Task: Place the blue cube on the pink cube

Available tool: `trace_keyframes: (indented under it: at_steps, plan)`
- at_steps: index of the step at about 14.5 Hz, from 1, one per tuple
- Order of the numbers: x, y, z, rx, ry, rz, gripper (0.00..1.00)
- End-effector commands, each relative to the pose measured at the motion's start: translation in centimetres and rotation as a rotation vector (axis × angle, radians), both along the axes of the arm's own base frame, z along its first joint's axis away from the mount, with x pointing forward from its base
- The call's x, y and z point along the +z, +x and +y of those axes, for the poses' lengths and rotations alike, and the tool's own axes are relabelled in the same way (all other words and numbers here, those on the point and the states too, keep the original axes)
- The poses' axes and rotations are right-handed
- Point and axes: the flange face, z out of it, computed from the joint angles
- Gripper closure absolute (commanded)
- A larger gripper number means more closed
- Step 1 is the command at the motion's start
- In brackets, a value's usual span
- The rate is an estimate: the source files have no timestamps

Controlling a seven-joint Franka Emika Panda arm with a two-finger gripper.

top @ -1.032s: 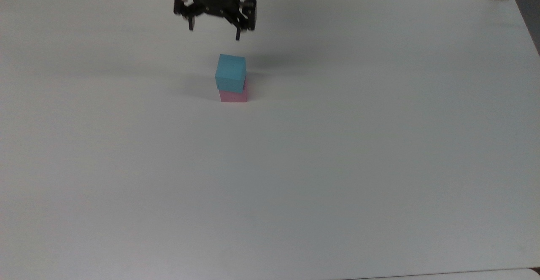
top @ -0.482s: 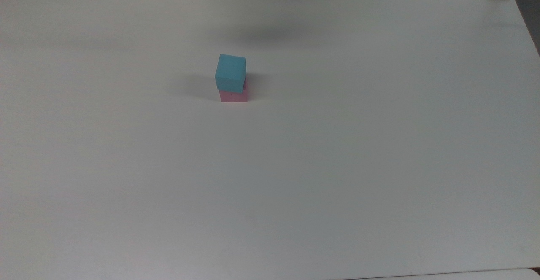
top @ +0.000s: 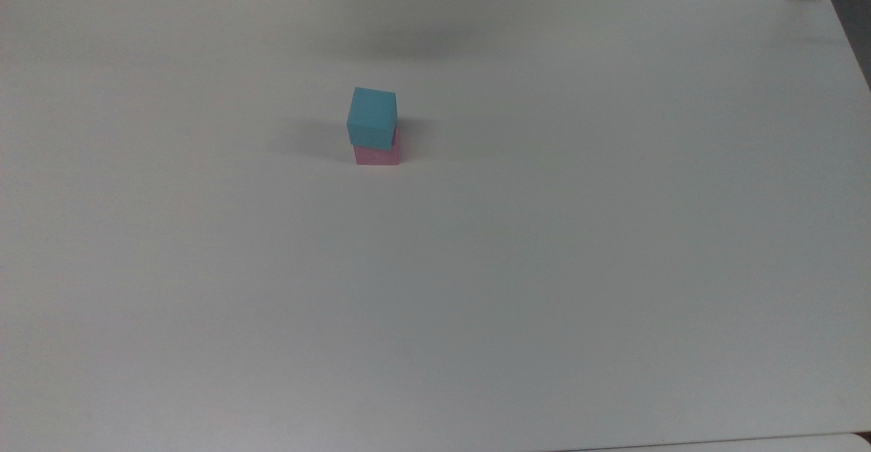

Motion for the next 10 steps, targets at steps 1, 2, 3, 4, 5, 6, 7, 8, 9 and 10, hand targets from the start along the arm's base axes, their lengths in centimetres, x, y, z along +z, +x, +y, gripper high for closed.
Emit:
trace_keyframes:
  at_steps: [1,2,3,4,5,6,7,8,9,10]
  plan:
    - [1.6,-0.3,-1.4,-0.005,0.045,-0.016,0.00]
    - [1.4,-0.3,-1.5,-0.009,0.047,-0.012,0.00]
    - [1.3,-0.2,-1.5,-0.011,0.049,-0.010,0.00]
    - [1.3,-0.2,-1.4,-0.011,0.048,-0.010,0.00]
    - [1.3,-0.2,-1.3,-0.014,0.047,-0.010,0.00]
    - [0.8,0.2,-1.0,-0.025,0.049,-0.002,0.00]
    - [0.2,0.8,-0.9,-0.045,0.049,0.009,0.00]
    - [0.1,1.1,-0.8,-0.065,0.050,0.009,0.00]
    - [0.2,1.5,-0.9,-0.074,0.049,0.007,0.00]
    - [0.3,1.7,-1.0,-0.076,0.049,0.007,0.00]
